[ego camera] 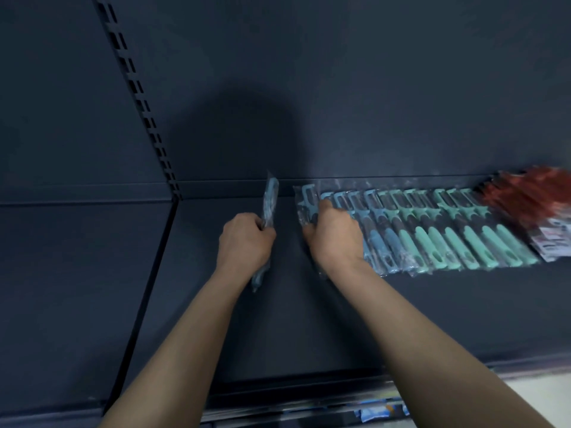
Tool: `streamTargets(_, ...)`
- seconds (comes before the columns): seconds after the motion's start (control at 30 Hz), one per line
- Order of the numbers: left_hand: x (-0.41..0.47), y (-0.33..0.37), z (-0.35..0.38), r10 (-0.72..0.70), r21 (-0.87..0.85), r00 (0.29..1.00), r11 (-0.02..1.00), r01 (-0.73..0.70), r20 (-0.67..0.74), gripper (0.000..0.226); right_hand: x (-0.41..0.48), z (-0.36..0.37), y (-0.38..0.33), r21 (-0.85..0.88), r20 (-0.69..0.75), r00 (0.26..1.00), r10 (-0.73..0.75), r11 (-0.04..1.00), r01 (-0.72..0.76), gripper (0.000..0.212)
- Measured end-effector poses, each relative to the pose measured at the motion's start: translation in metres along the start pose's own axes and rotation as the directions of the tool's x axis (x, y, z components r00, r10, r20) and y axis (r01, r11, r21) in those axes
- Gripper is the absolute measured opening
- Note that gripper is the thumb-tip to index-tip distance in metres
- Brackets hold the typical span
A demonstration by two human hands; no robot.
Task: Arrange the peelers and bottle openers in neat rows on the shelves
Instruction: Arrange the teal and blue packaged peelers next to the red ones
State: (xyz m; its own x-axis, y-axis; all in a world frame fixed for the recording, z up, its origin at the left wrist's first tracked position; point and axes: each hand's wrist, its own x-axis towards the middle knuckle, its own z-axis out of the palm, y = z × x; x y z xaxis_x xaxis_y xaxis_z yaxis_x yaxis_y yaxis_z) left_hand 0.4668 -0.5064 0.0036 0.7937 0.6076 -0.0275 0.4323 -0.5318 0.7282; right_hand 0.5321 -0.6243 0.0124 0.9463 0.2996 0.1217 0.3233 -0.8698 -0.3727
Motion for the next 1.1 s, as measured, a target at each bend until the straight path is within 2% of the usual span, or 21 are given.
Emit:
streamTargets(0.13, 0.004, 0.005, 0.009, -0.006, -0.029, 1.000, 1.000, 0.006, -0.006, 0.015, 0.007, 0.004, 0.007, 0.009, 0.057, 0.998, 0.015, 1.000, -0.016, 0.020)
streamTargets(0.3, 0.010, 0.006, 0.016, -0.027, -0.105, 1.000, 0.994, 0.027, 0.004, 0.010, 0.011, 0.009, 0.009, -0.055, 0.117, 0.993, 0.025, 0.998, -0.018, 0.027)
streamTargets(0.47, 0.017, 0.007, 0.026, -0.084, -0.273, 0.990, 0.956, 0.112, 0.113, 0.008, 0.017, 0.009, 0.016, -0.049, 0.119, 0.992, 0.038, 0.998, -0.032, 0.029)
streamTargets(0.6, 0.017, 0.015, 0.035, -0.121, -0.389, 0.977, 0.903, 0.181, 0.175, 0.010, 0.016, 0.004, 0.023, 0.033, 0.064, 0.998, 0.015, 0.999, -0.017, 0.024)
streamTargets(0.77, 0.016, 0.023, 0.043, -0.147, -0.500, 0.959, 0.829, 0.253, 0.241, 0.022, 0.015, -0.005, 0.035, 0.047, -0.047, 0.999, -0.020, 0.999, 0.022, 0.018)
streamTargets(0.93, 0.020, 0.026, 0.050, -0.142, -0.390, 0.970, 0.897, 0.210, 0.195, 0.009, 0.012, -0.006, 0.043, 0.019, -0.017, 0.999, -0.043, 0.999, 0.043, 0.018)
streamTargets(1.03, 0.020, 0.028, 0.047, -0.075, -0.159, 0.991, 0.983, 0.091, 0.107, 0.011, 0.011, -0.004, 0.046, 0.018, 0.007, 0.999, -0.053, 0.998, 0.053, 0.017)
streamTargets(1.1, 0.018, 0.029, 0.043, -0.045, -0.075, 0.997, 0.996, 0.050, 0.064, 0.010, 0.010, -0.005, 0.047, 0.023, 0.006, 0.998, -0.059, 0.998, 0.059, 0.017)
